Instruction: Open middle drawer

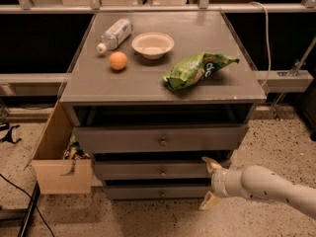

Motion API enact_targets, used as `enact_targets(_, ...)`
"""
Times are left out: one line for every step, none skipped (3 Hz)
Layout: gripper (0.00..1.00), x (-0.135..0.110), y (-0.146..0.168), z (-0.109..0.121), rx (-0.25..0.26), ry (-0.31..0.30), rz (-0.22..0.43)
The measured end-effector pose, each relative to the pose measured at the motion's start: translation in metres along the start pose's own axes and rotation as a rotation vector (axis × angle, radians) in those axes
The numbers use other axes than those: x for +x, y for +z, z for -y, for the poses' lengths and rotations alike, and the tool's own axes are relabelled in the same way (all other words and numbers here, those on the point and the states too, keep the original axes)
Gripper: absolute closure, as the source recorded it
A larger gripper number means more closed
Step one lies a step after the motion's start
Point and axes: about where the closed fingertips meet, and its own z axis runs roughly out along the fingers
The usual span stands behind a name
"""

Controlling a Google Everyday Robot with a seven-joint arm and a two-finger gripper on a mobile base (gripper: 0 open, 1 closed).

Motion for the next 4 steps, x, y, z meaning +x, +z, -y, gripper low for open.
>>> enact_targets(0.00, 0.002, 0.015, 0.004, -0.001, -0.006, 0.009)
enact_targets(0.00, 0.003, 0.029, 0.010, -0.006, -0.010, 0.011)
enact_targets(0.00, 0.004, 0.041, 0.015, -0.012, -0.013, 0.014)
enact_targets(0.00, 0.008, 0.059, 0.023, -0.024, -0.011, 0.006)
